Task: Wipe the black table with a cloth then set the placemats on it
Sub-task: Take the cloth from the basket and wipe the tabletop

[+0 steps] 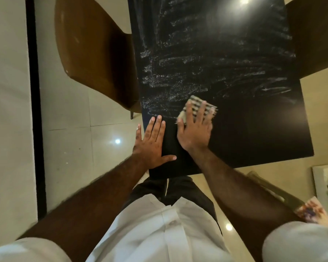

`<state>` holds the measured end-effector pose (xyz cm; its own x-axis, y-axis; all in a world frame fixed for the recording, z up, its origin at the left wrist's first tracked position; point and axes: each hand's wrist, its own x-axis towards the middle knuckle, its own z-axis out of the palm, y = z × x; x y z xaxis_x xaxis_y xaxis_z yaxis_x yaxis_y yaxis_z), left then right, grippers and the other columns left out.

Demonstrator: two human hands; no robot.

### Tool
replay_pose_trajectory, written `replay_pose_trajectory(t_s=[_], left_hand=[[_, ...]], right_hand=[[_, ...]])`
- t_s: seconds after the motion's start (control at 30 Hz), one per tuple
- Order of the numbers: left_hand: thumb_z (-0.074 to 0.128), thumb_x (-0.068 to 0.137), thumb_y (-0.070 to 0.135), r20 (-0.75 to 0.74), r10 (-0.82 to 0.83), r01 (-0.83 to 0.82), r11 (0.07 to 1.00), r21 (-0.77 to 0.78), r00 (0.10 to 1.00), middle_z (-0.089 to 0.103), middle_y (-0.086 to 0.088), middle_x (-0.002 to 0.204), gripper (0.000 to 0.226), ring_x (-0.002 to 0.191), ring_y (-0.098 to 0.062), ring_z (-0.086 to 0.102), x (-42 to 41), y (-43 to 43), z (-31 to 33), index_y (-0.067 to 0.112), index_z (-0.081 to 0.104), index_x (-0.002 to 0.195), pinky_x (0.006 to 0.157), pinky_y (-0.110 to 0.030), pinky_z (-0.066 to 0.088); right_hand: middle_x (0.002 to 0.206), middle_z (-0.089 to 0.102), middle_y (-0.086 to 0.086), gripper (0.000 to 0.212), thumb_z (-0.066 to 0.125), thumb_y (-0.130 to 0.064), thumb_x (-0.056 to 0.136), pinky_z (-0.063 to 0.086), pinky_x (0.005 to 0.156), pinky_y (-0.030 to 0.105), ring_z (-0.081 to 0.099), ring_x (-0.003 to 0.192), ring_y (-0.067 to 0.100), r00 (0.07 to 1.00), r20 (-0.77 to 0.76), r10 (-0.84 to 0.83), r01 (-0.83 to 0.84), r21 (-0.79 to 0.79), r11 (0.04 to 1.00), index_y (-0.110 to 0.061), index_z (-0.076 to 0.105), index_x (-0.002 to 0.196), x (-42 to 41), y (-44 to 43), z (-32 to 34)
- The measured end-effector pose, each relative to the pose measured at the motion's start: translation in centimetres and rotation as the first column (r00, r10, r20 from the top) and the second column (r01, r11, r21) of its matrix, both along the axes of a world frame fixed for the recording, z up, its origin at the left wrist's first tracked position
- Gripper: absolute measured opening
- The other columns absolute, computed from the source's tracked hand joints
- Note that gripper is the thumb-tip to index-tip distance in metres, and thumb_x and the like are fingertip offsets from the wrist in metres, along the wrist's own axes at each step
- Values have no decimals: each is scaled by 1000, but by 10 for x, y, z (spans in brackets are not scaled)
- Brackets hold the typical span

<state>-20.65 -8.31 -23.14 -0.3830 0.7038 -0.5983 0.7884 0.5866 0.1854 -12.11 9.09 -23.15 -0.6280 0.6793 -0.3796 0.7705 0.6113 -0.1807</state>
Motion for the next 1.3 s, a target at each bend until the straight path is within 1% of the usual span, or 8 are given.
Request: replay_pose_trajectory(t_s=[0.1, 0.23, 0.33, 0.47, 0.73, 0.93, 1.13, 1.3], left_hand=[[28, 85, 104, -7, 1, -1, 1000, 13, 1000, -47, -11, 172, 138, 162, -32, -37, 1, -1, 1, 12, -35, 165, 132, -70, -7], [32, 87, 102, 29, 41, -43, 998, 52, 999, -46, -11, 172, 136, 162, -32, -38, 3, 5, 4, 13, -35, 166, 132, -69, -12], [21, 91, 98, 14, 70, -72, 985, 160, 997, -40, -10, 176, 126, 164, -31, -34, 6, 20, 9, 13, -28, 169, 132, -64, -16], [21, 103, 82, -54, -28, 42, 962, 268, 998, -30, -10, 180, 105, 167, -32, -27, 15, 65, 12, 15, -19, 173, 134, -65, -10], [20, 115, 57, -100, -83, 110, 947, 302, 991, -25, -8, 182, 80, 169, -29, -20, 33, 90, -12, 15, -11, 175, 136, -59, 1], [21, 114, 52, -158, 175, -126, 952, 279, 972, -23, -7, 183, 77, 169, -29, -17, -34, 60, -10, 17, -12, 175, 137, -58, 0], [19, 113, 55, -180, 286, -240, 941, 240, 941, -23, -7, 183, 79, 169, -30, -18, -63, 91, -8, 17, -13, 175, 137, -60, 1], [25, 114, 52, -145, 137, -90, 953, 290, 980, -20, -8, 183, 79, 170, -31, -14, -24, 90, -3, 16, -10, 175, 137, -59, 2]], right_hand=[[184, -14, 11, 75, 30, -66, 110, 20, 130, 68, -10, 168, 49, 991, -13, 135, -136, -41, 990, -42, 2, 176, -4, -31, 6], [184, -22, 2, 72, 27, -63, 113, 18, 130, 69, -20, 168, 41, 965, -28, 261, -262, -148, 954, -48, -6, 174, 15, -16, 16], [184, -18, 2, 73, 31, -58, 115, 17, 130, 69, -20, 168, 38, 995, -19, 99, -100, -107, 989, -44, -7, 175, 31, 21, 24], [183, -20, 8, 75, 27, -62, 114, 18, 131, 72, -20, 168, 40, 988, 105, -112, 126, -130, 984, -39, -9, 175, 47, 66, 21], [180, -29, 14, 85, 26, -70, 110, 13, 132, 67, -24, 166, 45, 986, 162, -26, 39, -81, 996, -34, -16, 175, 54, 71, 4], [180, -28, 16, 86, 24, -73, 110, 11, 132, 67, -24, 166, 46, 990, 141, -22, 32, -64, 997, -33, -15, 175, 55, 69, 0], [180, -27, 19, 86, 24, -72, 110, 11, 132, 66, -22, 166, 49, 988, 151, -15, 24, -61, 998, -31, -14, 175, 55, 70, 2], [178, -32, 17, 87, 22, -73, 110, 8, 133, 65, -26, 165, 47, 985, 174, 4, 10, -80, 997, -31, -19, 174, 54, 72, 3]])
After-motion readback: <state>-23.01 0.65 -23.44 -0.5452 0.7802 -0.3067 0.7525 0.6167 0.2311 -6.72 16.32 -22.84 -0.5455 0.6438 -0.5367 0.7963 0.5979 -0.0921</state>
